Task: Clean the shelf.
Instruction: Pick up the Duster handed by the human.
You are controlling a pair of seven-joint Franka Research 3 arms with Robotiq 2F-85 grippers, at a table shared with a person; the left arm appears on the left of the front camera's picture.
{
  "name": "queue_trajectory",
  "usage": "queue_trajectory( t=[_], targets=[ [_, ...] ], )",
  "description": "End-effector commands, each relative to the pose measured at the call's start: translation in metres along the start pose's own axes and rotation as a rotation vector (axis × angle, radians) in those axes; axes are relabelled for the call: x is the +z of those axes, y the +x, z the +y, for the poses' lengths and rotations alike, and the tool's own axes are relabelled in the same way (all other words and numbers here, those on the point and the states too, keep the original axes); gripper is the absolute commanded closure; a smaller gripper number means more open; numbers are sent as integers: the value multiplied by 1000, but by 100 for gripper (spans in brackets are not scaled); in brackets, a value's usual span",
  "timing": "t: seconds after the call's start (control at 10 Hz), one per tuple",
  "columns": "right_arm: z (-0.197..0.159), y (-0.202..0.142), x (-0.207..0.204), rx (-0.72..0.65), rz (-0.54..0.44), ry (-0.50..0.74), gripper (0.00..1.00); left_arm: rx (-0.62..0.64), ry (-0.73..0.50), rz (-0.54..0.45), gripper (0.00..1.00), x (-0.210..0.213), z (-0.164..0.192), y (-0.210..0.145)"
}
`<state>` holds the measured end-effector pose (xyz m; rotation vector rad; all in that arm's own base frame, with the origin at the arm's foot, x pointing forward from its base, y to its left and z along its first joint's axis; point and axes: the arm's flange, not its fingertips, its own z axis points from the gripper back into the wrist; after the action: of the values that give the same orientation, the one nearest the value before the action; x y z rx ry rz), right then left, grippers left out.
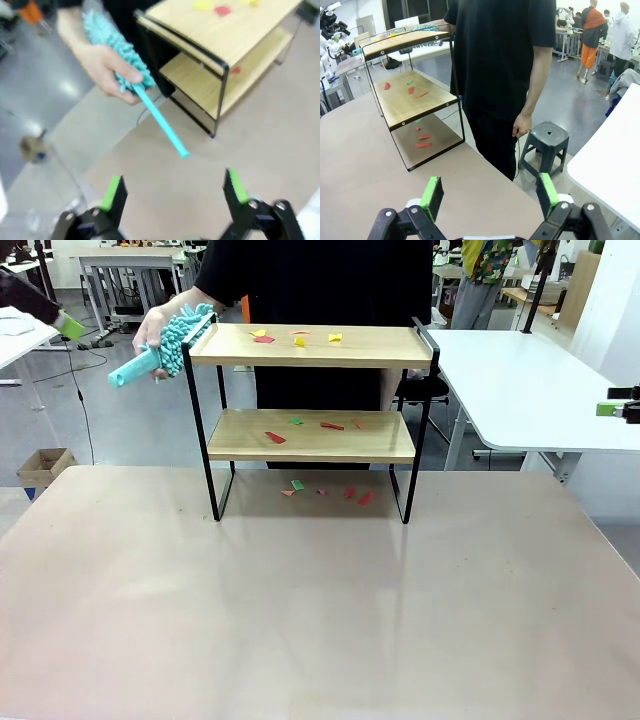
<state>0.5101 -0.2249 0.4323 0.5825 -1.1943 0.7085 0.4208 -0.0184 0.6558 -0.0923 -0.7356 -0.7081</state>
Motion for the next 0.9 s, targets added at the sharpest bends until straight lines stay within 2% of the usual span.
queue_trajectory(
  t=[0.0, 0.1, 0.2, 0.4, 0.5, 0.7, 0.8],
  targets=[
    [1, 2, -2, 4, -3, 2, 0, 99, 87, 81, 0, -21, -27, 15],
    [1, 2, -2, 4, -3, 2, 0, 80, 84, 85, 0, -28, -35, 20],
    [1, 2, -2, 4, -3, 2, 0, 46, 51, 38, 0, -11, -16, 10],
    [1, 2, -2, 4, -3, 2, 0, 46, 51, 38, 0, -11, -16, 10],
    [1, 2, -2, 4, -3, 2, 0, 66, 61, 57, 0, -23, -29, 18],
    [1, 2, -2, 4, -3, 2, 0, 113, 197, 49, 0, -26, -39, 22],
    [1, 2, -2, 4, -3, 2, 0, 112, 200, 64, 0, -34, -45, 29]
  ],
)
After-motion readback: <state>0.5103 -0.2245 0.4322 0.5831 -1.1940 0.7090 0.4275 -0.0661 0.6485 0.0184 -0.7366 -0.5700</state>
